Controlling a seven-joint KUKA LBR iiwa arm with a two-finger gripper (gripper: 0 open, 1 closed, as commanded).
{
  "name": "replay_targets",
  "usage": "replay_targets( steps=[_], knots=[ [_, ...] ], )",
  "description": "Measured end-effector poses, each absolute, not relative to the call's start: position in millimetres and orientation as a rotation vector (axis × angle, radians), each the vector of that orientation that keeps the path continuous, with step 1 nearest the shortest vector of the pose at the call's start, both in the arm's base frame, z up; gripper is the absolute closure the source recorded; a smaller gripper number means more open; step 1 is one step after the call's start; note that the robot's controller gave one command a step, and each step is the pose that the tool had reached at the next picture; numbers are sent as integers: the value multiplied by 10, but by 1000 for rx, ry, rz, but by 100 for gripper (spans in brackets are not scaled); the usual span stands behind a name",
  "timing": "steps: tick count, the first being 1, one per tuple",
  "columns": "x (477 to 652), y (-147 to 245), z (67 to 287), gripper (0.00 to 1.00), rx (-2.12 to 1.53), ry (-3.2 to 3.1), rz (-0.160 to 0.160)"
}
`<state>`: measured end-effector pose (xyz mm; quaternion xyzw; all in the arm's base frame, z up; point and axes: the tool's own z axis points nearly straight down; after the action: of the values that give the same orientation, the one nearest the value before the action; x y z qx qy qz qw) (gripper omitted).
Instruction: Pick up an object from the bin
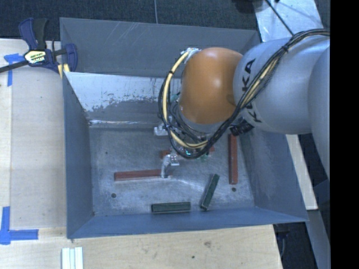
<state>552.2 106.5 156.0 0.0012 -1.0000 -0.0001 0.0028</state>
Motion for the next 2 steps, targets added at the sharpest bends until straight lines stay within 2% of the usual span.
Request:
replay_targets(
  steps=[1,2],
  knots=[
    [5542,1061,1607,0,0,-3144,-2],
    [5538,1239,780,100,191,-3160,-7]
  ],
)
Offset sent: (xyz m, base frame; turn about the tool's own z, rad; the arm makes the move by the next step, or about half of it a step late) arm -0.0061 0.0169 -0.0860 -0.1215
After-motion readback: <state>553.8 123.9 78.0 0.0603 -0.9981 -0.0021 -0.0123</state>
